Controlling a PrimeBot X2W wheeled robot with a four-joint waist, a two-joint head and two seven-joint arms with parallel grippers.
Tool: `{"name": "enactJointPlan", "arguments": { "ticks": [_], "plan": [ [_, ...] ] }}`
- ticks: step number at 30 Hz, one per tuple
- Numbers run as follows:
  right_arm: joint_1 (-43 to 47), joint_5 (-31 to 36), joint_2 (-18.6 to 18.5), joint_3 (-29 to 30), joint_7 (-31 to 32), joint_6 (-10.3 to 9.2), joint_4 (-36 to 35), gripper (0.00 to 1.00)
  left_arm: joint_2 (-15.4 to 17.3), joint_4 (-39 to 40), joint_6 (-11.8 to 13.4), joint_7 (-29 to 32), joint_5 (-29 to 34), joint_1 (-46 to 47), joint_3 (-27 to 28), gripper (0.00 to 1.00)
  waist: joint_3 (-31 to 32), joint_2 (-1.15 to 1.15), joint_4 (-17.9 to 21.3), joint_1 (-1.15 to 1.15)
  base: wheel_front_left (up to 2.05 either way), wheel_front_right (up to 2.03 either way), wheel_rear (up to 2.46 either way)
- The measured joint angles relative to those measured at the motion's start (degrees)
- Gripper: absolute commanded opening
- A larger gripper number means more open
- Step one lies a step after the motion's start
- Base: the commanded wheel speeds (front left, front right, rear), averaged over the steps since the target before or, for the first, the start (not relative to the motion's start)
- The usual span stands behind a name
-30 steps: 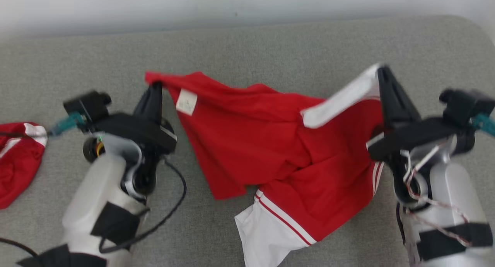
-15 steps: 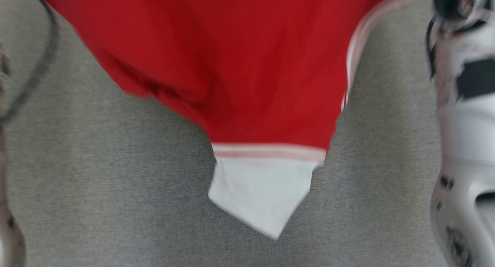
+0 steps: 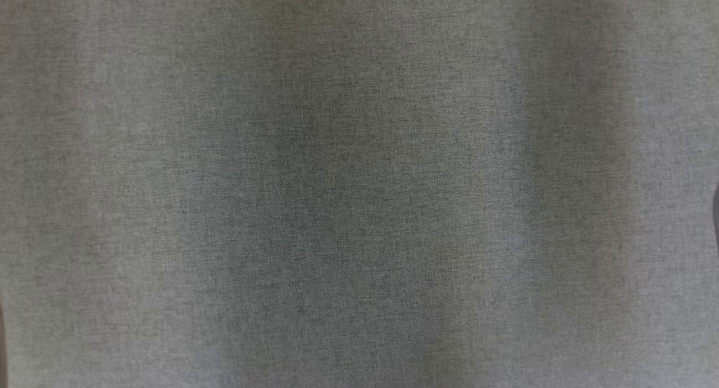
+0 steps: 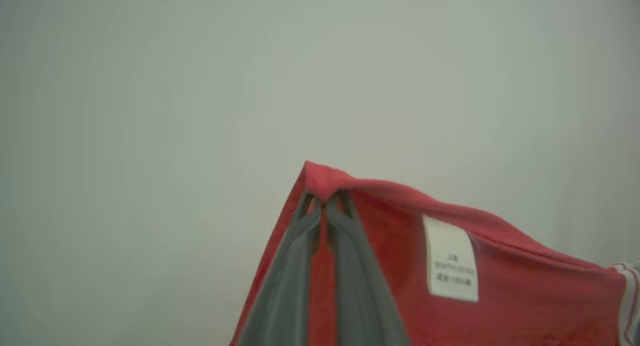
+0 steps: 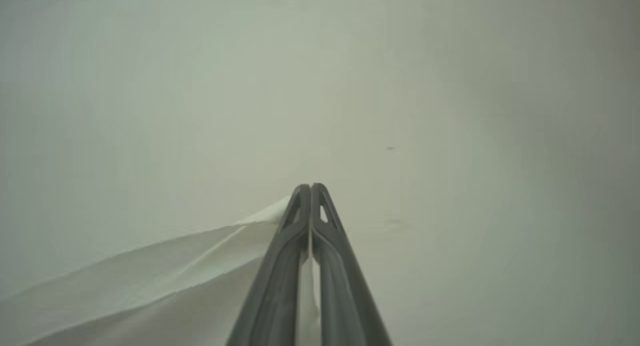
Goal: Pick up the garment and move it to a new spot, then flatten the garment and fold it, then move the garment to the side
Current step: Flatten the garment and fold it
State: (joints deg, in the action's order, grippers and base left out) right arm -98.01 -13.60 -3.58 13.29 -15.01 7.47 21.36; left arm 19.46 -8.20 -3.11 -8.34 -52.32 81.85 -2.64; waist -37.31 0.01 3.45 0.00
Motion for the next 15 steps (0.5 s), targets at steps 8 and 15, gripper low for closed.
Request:
{"name": "enactJointPlan", "arguments": {
  "ticks": [8, 15],
  "plan": [
    [10.44, 0.03, -1.99, -2.49, 0.16, -0.01, 1.11, 0.0, -1.58, -3.01, -2.72, -4.26, 1.69, -10.0, -3.18, 0.0, 0.47, 0.0, -0.84, 0.0, 0.0, 0.0, 0.0],
    [35.55, -0.4, -5.55, -6.06, 11.74, -0.01, 4.14, 0.0, -6.78, -7.46, -3.98, -6.57, 4.43, -30.99, -6.35, 0.0, 3.2, 0.0, -1.27, 0.0, 0.0, 0.0, 0.0]
  ]
}}
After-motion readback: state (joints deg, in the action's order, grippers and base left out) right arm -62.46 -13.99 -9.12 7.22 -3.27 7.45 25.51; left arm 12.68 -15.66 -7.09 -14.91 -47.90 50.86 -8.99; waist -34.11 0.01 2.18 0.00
